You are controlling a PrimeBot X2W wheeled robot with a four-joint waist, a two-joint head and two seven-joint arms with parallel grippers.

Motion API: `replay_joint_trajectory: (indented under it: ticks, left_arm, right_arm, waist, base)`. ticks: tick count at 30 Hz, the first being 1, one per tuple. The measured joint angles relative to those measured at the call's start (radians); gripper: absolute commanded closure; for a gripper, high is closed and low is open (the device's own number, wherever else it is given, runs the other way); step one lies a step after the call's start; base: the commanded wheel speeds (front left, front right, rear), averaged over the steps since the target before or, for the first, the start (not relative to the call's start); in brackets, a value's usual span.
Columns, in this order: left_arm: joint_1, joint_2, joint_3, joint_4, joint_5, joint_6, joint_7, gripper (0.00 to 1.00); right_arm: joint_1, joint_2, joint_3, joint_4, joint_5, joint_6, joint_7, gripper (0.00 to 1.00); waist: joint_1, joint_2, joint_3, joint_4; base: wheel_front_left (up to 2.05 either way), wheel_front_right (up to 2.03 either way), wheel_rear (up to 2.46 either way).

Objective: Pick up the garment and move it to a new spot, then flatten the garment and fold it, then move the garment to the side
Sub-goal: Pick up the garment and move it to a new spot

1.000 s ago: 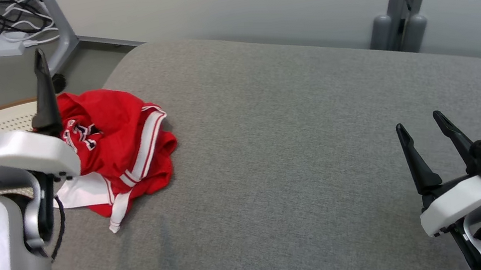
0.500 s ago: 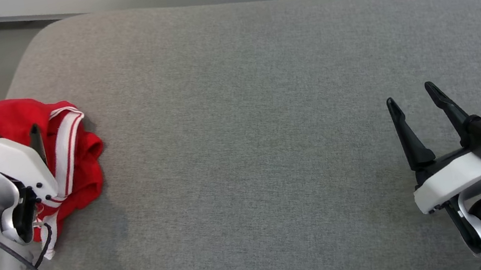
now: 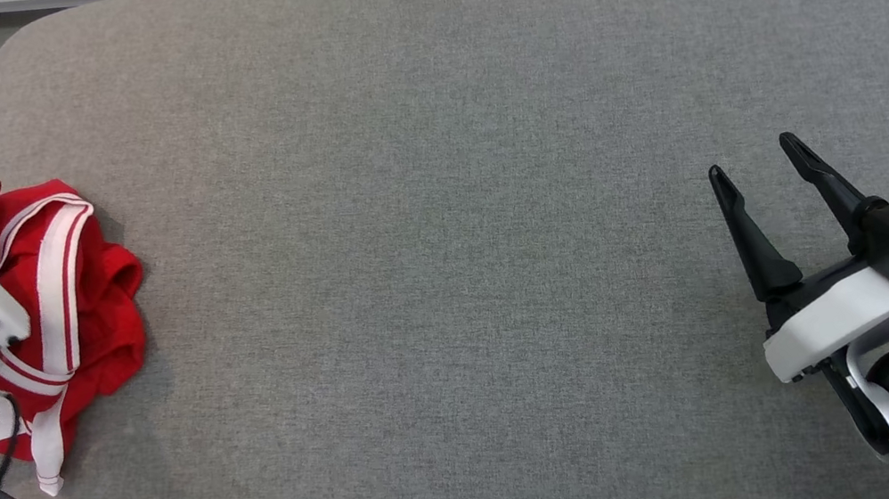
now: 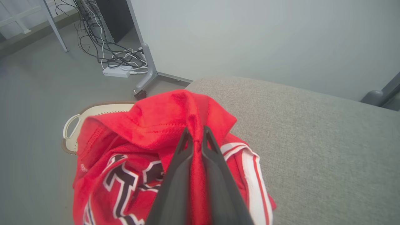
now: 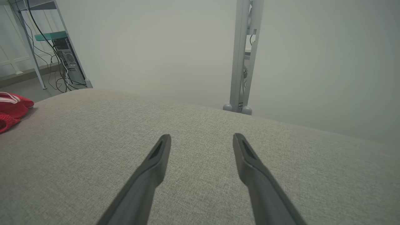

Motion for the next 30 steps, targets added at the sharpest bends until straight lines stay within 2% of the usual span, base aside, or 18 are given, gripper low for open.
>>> replay_joint_trajectory:
  ticks: [5, 12, 15, 16, 20, 26, 30]
  left_arm:
    - [-0.050, 0.027, 0.000, -0.034, 0.020, 0.006, -0.139, 1.00]
    - [-0.063, 0.052, -0.004, -0.203, 0.038, 0.030, -0.225, 1.00]
    - [-0.011, 0.050, -0.018, -0.325, 0.049, 0.046, -0.218, 1.00]
    - [-0.011, 0.050, -0.018, -0.325, 0.049, 0.046, -0.218, 1.00]
    - [0.130, 0.043, -0.039, -0.518, 0.055, 0.072, -0.162, 1.00]
    - [0.364, -0.003, -0.086, -0.800, 0.052, 0.120, -0.057, 1.00]
    - [0.458, -0.037, -0.113, -0.901, 0.038, 0.140, -0.016, 1.00]
  right_arm:
    - [0.006, 0.007, -0.010, 0.014, 0.004, 0.000, -0.014, 0.00]
    - [0.037, 0.028, -0.019, 0.025, 0.008, 0.000, -0.037, 0.00]
    - [0.057, 0.034, -0.021, 0.025, 0.017, 0.000, -0.044, 0.00]
    - [0.057, 0.034, -0.021, 0.025, 0.017, 0.000, -0.044, 0.00]
    - [0.083, 0.040, -0.022, 0.018, 0.019, 0.000, -0.053, 0.00]
    - [0.109, 0.044, -0.023, -0.001, 0.053, 0.000, -0.054, 0.00]
    - [0.118, 0.044, -0.019, 0.000, 0.075, 0.000, -0.057, 0.00]
  waist:
    - [0.0000, 0.0000, -0.038, 0.004]
    - [0.0000, 0.0000, -0.124, -0.001]
    - [0.0000, 0.0000, -0.161, -0.012]
    - [0.0000, 0.0000, -0.161, -0.012]
    - [0.0000, 0.0000, -0.199, -0.043]
    - [0.0000, 0.0000, -0.232, -0.118]
    - [0.0000, 0.0000, -0.241, -0.173]
  base:
    - [0.00, 0.00, 0.00]
    - [0.00, 0.00, 0.00]
    - [0.00, 0.00, 0.00]
    - [0.00, 0.00, 0.00]
    - [0.00, 0.00, 0.00]
    - [0.00, 0.00, 0.00]
    - [0.00, 0.00, 0.00]
